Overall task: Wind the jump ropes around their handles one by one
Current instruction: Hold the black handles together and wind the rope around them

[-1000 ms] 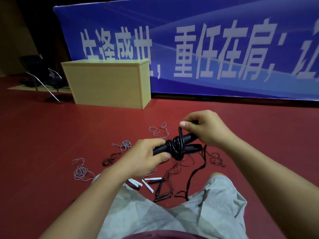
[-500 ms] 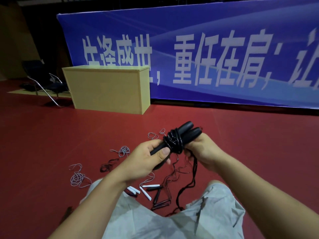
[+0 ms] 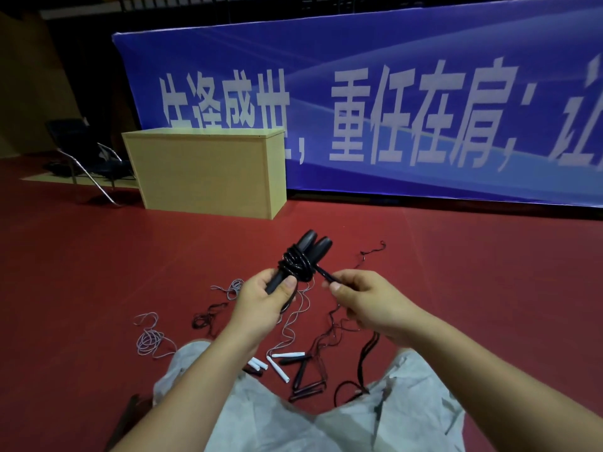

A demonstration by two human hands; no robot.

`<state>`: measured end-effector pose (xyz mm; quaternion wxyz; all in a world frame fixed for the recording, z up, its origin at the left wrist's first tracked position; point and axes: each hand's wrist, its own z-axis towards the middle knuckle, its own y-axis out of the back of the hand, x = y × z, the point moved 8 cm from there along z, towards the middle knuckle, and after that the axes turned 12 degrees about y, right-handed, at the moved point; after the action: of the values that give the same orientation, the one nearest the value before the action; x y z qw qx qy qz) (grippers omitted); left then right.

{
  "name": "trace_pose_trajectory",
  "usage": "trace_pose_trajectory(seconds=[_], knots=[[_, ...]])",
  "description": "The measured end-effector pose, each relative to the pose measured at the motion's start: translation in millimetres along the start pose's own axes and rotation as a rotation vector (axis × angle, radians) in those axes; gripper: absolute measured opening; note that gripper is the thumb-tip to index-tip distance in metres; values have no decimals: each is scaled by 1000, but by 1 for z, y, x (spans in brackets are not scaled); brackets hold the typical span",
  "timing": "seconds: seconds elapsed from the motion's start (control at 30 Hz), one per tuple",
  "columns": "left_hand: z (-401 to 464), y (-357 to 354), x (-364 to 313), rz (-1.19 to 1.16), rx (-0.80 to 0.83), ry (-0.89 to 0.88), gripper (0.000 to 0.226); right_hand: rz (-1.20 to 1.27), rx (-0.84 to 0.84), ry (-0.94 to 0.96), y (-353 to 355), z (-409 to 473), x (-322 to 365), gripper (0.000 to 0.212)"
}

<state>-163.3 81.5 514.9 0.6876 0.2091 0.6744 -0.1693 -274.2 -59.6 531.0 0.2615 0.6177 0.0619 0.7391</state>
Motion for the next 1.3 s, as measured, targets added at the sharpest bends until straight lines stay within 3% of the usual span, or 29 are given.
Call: trace_pose_trajectory(seconds=[0.1, 0.27, 0.43, 0.6, 0.8, 1.0, 1.17, 1.3], knots=[[3, 2, 6, 30, -85, -17, 10, -52, 54, 23, -6, -6, 8, 25], [9, 2, 20, 220, -159, -22, 9, -468, 39, 100, -6, -11, 24, 37], [14, 7, 40, 449, -184, 17, 13, -543, 109, 125, -12, -13, 29, 36], [8, 1, 48, 649, -72, 40, 23, -636, 159, 200, -9, -10, 42, 22], [-9, -17, 29, 753, 122, -170, 25, -674, 2, 321, 17, 7, 57, 23], [-27, -29, -4, 600, 263, -284, 32, -454, -143, 230, 49, 20, 52, 18], [-42, -33, -15, 349, 355, -242, 37, 85, -88, 72, 45, 26, 51, 7], [-54, -39, -11, 162, 351, -191, 68, 417, -70, -18, 34, 28, 53, 11]])
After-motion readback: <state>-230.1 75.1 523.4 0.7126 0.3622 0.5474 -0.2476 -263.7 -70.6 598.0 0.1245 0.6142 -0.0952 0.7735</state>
